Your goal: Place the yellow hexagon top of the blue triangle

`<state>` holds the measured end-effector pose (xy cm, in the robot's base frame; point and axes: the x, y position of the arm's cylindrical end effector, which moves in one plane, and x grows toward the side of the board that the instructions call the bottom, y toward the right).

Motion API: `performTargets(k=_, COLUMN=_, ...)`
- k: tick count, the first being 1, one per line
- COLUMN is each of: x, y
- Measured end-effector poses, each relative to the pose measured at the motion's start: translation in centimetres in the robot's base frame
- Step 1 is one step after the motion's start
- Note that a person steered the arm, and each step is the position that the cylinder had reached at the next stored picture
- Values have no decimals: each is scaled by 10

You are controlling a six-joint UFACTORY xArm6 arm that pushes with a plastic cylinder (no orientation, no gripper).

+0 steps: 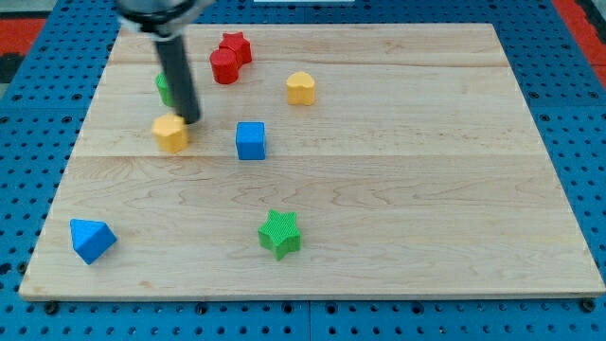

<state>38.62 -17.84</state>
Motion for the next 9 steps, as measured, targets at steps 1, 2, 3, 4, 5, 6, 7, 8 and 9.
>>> performTargets(k=1, x=6, y=19)
performTargets(k=2, x=39, y=-29)
performTargets(k=3, x=52, y=-38)
performTargets(k=4, x=31, y=-40)
performTargets(k=5, x=43, y=-67)
performTargets(k=6, x=78, y=-38)
performTargets(k=7, x=77, y=-43)
performTargets(k=8, x=94, y=-19)
performTargets(k=9, x=114, y=-21)
